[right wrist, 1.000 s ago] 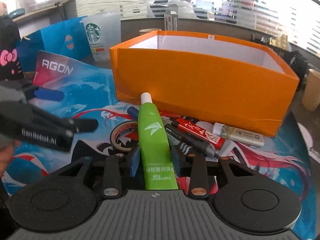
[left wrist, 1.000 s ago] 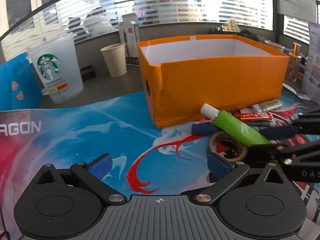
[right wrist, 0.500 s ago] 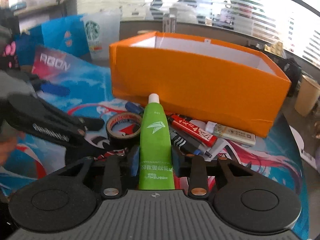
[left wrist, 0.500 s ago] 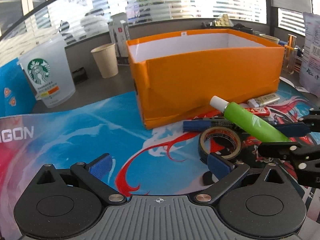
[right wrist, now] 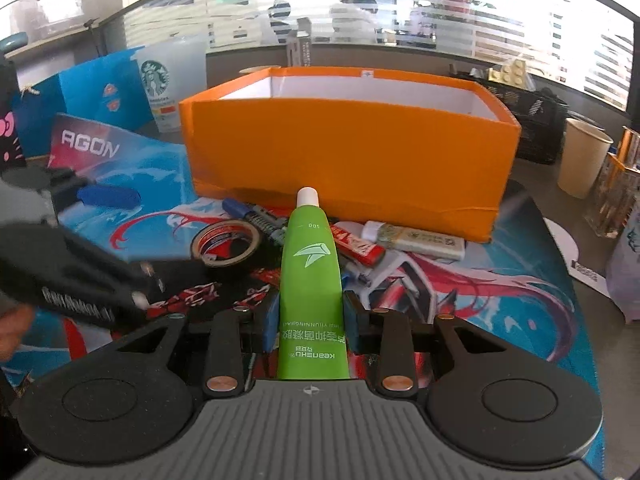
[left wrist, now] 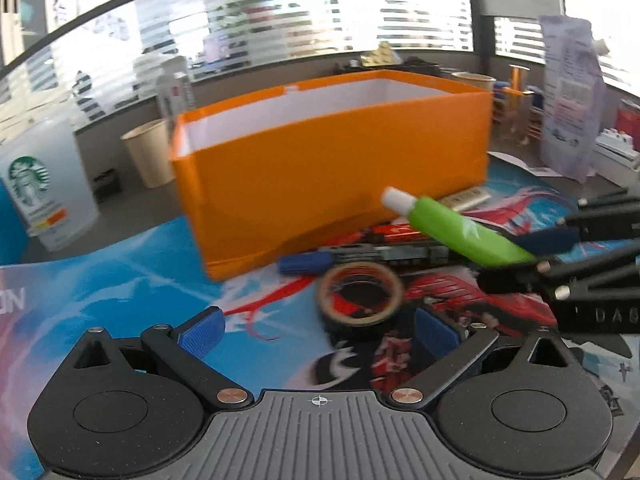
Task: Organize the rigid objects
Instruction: 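Close the right tool on the green tube while the left tool grasps the black tape roll, then lift the green tube with the right tool while the left tool lifts the tape roll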
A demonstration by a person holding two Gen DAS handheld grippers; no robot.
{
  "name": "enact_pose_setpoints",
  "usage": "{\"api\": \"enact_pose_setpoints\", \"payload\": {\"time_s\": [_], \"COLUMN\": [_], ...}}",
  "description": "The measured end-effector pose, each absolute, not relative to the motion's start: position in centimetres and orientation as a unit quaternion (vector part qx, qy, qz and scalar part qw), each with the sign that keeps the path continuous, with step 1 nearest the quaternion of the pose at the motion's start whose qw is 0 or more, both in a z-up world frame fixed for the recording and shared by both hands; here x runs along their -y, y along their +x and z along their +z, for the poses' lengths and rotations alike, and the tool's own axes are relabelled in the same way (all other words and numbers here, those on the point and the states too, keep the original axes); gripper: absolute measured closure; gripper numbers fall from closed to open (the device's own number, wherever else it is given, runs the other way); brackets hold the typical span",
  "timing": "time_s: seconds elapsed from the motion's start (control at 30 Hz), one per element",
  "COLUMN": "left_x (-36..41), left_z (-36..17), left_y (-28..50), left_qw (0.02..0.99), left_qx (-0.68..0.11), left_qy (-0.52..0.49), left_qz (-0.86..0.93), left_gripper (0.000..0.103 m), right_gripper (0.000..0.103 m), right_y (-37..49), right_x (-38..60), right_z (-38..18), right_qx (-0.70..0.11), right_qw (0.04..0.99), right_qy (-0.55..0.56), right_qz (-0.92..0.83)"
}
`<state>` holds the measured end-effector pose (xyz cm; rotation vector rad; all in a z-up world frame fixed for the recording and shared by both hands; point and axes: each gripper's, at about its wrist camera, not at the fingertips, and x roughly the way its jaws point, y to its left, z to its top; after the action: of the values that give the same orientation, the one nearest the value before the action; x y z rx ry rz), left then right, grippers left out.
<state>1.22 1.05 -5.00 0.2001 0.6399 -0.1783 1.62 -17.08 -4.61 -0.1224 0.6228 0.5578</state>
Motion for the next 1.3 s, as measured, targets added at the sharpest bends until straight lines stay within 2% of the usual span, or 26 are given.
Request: {"api": "enact_pose_setpoints", "payload": {"time_s": [0.03,0.13,0.37,0.43,0.47,0.87,1.3], "left_x": [-0.8,-0.4,-0.4,-0.3,-0.4,-1.6,-3.0], "left_z": [-5.2,-6.1,-6.5,-6.5,-6.4,-5.4,0.8], "left_y": [1.5,2.4,3.4,3.4,3.3,2.4,-0.6], "left_qw": [0.939,0.935,0.94,0.943,0.944,0.938,0.962], "left_qx": [-0.317,-0.331,-0.322,-0.315,-0.311,-0.335,-0.257], "left_qy": [0.093,0.072,0.044,0.043,0.042,0.009,-0.007], "left_qz": [-0.093,-0.105,-0.102,-0.098,-0.097,-0.088,-0.088], "left_gripper": [0.002,0.013,0.015,0.031,0.049,0.05,0.05], "right_gripper": [0.073,0.073,0.073,0.073,0.073,0.073,0.073], "right_y": [1.7,1.7,2.1,2.3,2.3,1.8,0.0], "right_x": [17.3,18.0,19.1,19.5,19.6,19.9,19.5], "right_z": [-4.4,-3.9,-3.5,-3.4,-3.4,-2.3,0.2], "right_qx": [-0.3,-0.291,-0.282,-0.282,-0.282,-0.268,-0.227], "right_qw": [0.914,0.919,0.928,0.928,0.927,0.933,0.944], "right_qy": [-0.056,-0.045,-0.017,-0.008,-0.005,0.005,0.018], "right_qz": [0.268,0.261,0.244,0.244,0.245,0.239,0.24]}}
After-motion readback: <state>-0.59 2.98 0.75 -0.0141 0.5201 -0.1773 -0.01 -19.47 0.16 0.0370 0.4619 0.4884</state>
